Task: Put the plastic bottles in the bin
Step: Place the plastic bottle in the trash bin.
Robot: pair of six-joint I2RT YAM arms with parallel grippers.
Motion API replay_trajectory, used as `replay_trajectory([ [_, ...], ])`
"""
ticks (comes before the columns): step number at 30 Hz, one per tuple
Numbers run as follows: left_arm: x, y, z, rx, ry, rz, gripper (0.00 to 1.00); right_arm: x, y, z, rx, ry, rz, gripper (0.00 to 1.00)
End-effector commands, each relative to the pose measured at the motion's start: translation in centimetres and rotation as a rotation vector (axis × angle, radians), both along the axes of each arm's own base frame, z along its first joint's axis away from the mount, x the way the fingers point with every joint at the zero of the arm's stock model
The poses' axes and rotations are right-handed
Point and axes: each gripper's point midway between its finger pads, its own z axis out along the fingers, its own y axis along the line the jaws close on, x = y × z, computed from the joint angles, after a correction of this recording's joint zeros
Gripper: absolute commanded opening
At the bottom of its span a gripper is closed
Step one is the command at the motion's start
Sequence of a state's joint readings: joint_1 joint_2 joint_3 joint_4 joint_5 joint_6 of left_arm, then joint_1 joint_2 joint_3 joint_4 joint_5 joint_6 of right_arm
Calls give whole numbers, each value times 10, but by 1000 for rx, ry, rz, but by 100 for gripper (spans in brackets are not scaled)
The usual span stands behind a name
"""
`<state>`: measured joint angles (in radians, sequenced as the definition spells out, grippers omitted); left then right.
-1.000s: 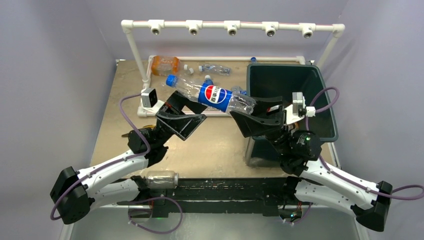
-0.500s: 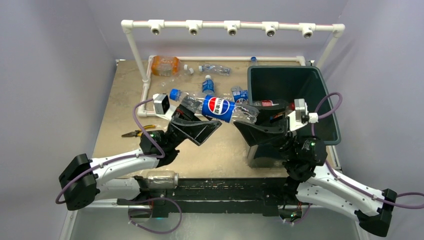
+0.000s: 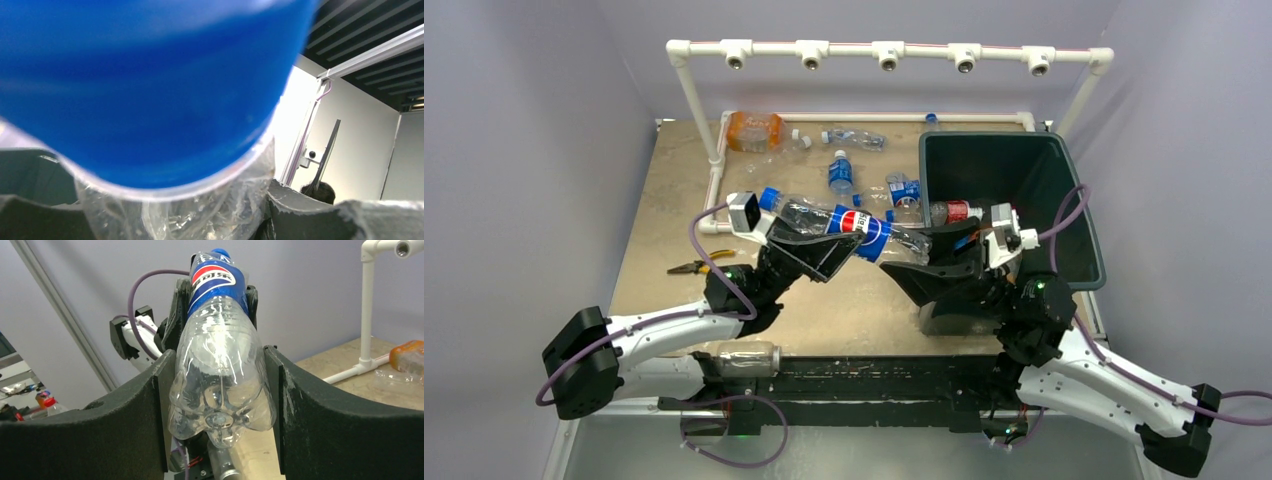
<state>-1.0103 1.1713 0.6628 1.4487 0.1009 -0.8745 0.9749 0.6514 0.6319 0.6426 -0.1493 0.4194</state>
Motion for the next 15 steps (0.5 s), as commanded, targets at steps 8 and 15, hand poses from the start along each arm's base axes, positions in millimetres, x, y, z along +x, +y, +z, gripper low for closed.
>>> replay_trajectory([
  [8, -20, 45, 20, -49, -98, 125, 15, 7, -22, 7, -224, 80, -121, 99],
  [15, -6, 17, 0, 336, -81, 208, 0, -14, -56, 51, -237, 20, -143, 99],
])
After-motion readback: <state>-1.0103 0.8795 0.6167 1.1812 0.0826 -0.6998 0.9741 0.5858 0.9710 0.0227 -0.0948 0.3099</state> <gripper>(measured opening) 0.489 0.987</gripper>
